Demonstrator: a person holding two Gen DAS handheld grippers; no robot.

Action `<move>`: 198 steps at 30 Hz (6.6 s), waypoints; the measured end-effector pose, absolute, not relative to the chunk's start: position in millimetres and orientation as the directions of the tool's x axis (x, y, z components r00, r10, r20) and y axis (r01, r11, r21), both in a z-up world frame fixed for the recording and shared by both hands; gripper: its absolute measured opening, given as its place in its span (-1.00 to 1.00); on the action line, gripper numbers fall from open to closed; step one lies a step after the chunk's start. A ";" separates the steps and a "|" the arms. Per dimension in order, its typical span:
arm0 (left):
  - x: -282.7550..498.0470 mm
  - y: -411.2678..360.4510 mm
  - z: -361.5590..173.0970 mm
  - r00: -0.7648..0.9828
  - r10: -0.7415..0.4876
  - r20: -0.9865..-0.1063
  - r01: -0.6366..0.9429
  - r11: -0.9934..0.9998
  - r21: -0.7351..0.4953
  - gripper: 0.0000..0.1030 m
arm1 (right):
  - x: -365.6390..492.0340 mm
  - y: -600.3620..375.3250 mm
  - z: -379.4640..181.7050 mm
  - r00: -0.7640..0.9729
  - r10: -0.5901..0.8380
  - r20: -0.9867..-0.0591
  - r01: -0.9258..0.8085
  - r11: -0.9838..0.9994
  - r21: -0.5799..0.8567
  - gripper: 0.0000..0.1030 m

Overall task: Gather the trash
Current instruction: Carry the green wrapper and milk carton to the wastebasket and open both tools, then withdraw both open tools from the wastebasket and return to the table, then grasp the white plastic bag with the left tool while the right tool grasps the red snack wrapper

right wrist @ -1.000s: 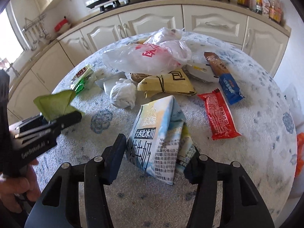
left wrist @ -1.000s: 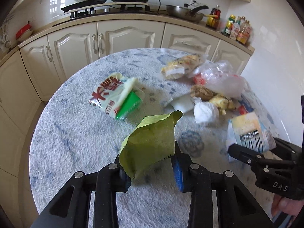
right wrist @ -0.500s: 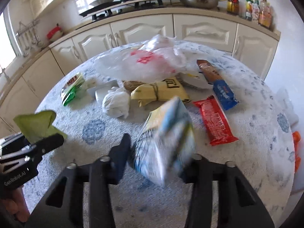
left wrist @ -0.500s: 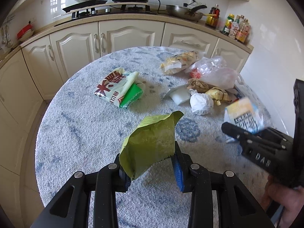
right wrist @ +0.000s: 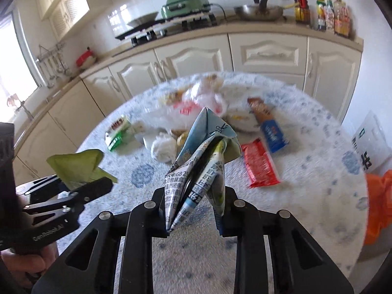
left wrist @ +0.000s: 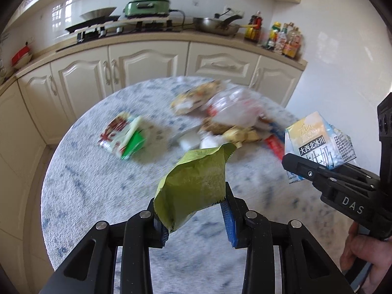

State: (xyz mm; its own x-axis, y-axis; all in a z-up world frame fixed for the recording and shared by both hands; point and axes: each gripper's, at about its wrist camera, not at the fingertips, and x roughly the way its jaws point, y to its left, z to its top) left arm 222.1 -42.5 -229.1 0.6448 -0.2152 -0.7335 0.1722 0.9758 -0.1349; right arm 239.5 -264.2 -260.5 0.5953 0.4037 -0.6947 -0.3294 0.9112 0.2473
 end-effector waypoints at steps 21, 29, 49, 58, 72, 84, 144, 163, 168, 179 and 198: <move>181.1 -171.2 -128.5 0.668 -0.491 -0.559 0.500 0.853 -0.151 -0.37 | 172.4 -435.6 -175.7 0.801 0.143 -0.582 -0.051 0.984 0.172 -0.49; 169.2 -258.9 -139.0 0.520 -0.614 -0.595 0.670 0.724 -0.162 -0.37 | 124.9 -527.5 -194.5 0.782 -0.034 -0.622 0.179 0.969 0.172 -0.49; 183.0 -477.7 -261.9 0.141 -0.541 -0.829 0.817 0.537 -0.212 -0.37 | 93.0 -651.0 -358.5 0.527 -0.033 -0.849 0.472 0.842 0.261 -0.49; 211.1 -553.9 -312.6 0.056 -0.410 -0.910 0.826 0.532 -0.189 0.30 | 84.1 -682.9 -405.6 0.440 -0.020 -0.898 0.561 0.787 0.257 -0.04; 204.1 -536.4 -292.1 0.225 -0.399 -0.889 0.795 0.603 -0.070 0.84 | 78.8 -679.2 -397.5 0.431 -0.083 -0.899 0.609 0.762 0.221 1.00; 182.0 -437.3 -211.2 0.383 -0.538 -0.751 0.753 0.653 -0.084 0.97 | 95.3 -638.4 -311.5 0.573 -0.101 -0.813 0.519 0.812 0.265 1.00; 217.6 -52.4 -203.0 0.701 -0.123 -0.702 0.127 0.991 -0.047 0.97 | 284.8 -308.3 -233.0 0.648 0.263 -0.714 -0.229 0.962 0.147 1.00; 341.6 -104.2 -275.8 0.609 -0.095 -0.787 0.125 0.992 -0.023 -0.16 | 314.8 -282.1 -316.8 0.560 0.212 -0.801 -0.297 0.954 0.045 -0.22; 343.5 -86.6 -280.1 0.608 -0.163 -0.777 0.143 0.985 -0.095 -0.47 | 304.5 -291.3 -316.8 0.563 0.232 -0.793 -0.286 0.955 0.076 -0.51; 308.5 -59.3 -276.5 0.614 -0.191 -0.766 0.146 0.981 -0.128 -0.48 | 278.2 -310.3 -312.6 0.525 0.347 -0.777 -0.263 0.935 0.240 -0.63; 254.3 -84.1 -244.6 0.663 -0.233 -0.711 0.225 0.968 -0.107 -0.48 | 246.7 -314.0 -288.9 0.552 0.361 -0.752 -0.279 0.929 0.242 -0.63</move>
